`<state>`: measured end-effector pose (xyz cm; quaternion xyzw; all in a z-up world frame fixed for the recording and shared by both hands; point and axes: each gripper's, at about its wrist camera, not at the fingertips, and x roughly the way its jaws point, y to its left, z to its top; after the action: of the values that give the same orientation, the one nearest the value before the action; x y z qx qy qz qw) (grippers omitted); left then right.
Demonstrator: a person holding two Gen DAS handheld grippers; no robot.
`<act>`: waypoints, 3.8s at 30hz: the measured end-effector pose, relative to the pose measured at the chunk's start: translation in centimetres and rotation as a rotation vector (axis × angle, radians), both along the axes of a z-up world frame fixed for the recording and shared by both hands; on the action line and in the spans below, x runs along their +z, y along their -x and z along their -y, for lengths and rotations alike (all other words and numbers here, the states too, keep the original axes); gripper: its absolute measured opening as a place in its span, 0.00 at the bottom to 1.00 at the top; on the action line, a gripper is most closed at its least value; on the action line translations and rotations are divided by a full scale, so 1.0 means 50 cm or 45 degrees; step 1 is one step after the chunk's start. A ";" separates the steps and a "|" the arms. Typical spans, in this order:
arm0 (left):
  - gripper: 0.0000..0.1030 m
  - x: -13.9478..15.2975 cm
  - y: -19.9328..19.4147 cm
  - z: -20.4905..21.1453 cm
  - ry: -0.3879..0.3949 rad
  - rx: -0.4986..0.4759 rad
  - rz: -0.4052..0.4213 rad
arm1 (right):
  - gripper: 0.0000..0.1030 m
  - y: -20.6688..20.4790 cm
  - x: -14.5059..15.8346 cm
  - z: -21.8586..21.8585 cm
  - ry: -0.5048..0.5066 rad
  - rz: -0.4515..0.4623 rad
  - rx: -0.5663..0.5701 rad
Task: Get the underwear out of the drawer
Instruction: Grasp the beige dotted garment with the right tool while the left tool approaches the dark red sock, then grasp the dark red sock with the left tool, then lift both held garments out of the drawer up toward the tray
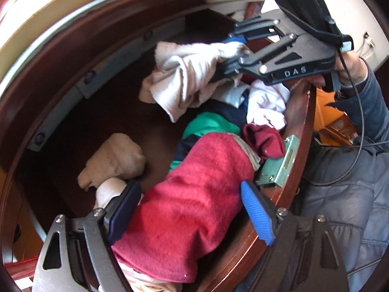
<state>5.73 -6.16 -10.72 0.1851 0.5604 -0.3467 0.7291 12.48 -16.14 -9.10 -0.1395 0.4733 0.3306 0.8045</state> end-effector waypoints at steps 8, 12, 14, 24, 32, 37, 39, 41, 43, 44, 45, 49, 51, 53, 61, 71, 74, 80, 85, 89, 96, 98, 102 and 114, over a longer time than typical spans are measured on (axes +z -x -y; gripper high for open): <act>0.81 -0.039 -0.032 0.019 -0.011 -0.092 -0.193 | 0.37 -0.008 0.002 0.011 -0.029 -0.021 -0.011; 0.68 -0.060 -0.039 0.025 -0.003 -0.063 -0.236 | 0.37 -0.008 0.002 0.014 -0.034 -0.024 -0.014; 0.60 -0.064 -0.037 0.025 0.012 -0.051 -0.233 | 0.37 -0.009 0.003 0.016 -0.040 -0.028 -0.016; 0.42 -0.053 0.010 -0.034 0.155 0.123 -0.083 | 0.37 -0.015 0.009 0.029 -0.058 -0.025 -0.030; 0.40 -0.017 0.008 -0.053 0.224 0.271 0.083 | 0.37 -0.009 0.013 0.030 -0.072 -0.018 -0.020; 0.37 -0.004 0.008 -0.070 0.340 0.381 0.139 | 0.37 0.001 0.016 0.040 -0.096 0.003 -0.025; 0.34 0.009 0.014 -0.079 0.363 0.419 0.172 | 0.37 0.002 0.016 0.045 -0.110 0.001 -0.028; 0.34 0.017 0.018 -0.083 0.407 0.451 0.194 | 0.37 0.004 0.017 0.050 -0.122 0.003 -0.029; 0.34 0.024 0.018 -0.089 0.440 0.482 0.212 | 0.37 0.009 0.021 0.054 -0.135 0.020 -0.026; 0.34 0.027 0.017 -0.089 0.445 0.493 0.226 | 0.37 0.013 0.023 0.056 -0.140 0.030 -0.024; 0.33 0.031 0.017 -0.088 0.450 0.505 0.239 | 0.37 0.016 0.025 0.058 -0.145 0.040 -0.023; 0.33 0.035 0.013 -0.082 0.485 0.552 0.269 | 0.37 0.022 0.034 0.068 -0.164 0.064 -0.032; 0.33 0.039 0.011 -0.087 0.500 0.586 0.291 | 0.37 0.028 0.039 0.077 -0.180 0.075 -0.038; 0.33 0.040 0.010 -0.087 0.512 0.615 0.311 | 0.37 0.033 0.044 0.085 -0.199 0.089 -0.044; 0.33 0.044 0.019 -0.068 0.498 0.693 0.435 | 0.37 0.042 0.062 0.109 -0.243 0.139 -0.070; 0.33 0.051 0.034 -0.068 0.507 0.741 0.546 | 0.37 0.058 0.082 0.132 -0.270 0.200 -0.094; 0.33 0.055 0.038 -0.075 0.507 0.762 0.575 | 0.37 0.074 0.092 0.139 -0.272 0.265 -0.102; 0.33 0.058 0.041 -0.084 0.522 0.780 0.594 | 0.37 0.094 0.104 0.131 -0.261 0.368 -0.097; 0.33 0.065 0.050 -0.091 0.539 0.796 0.636 | 0.37 0.091 0.107 0.129 -0.289 0.388 -0.111; 0.33 0.068 0.052 -0.096 0.549 0.806 0.662 | 0.37 0.096 0.112 0.132 -0.312 0.419 -0.118; 0.33 0.078 0.062 -0.103 0.568 0.839 0.724 | 0.37 0.109 0.120 0.140 -0.352 0.480 -0.126; 0.33 0.081 0.066 -0.105 0.563 0.849 0.748 | 0.37 0.112 0.122 0.142 -0.360 0.498 -0.127; 0.33 0.086 0.069 -0.110 0.562 0.871 0.776 | 0.37 0.121 0.125 0.143 -0.372 0.528 -0.127; 0.33 0.091 0.072 -0.122 0.571 0.929 0.829 | 0.37 0.138 0.133 0.148 -0.416 0.604 -0.128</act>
<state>2.14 -0.06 -6.15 -0.0838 0.2455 -0.1066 0.9599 5.59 -23.54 -2.47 -0.0578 0.2189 0.3203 0.9199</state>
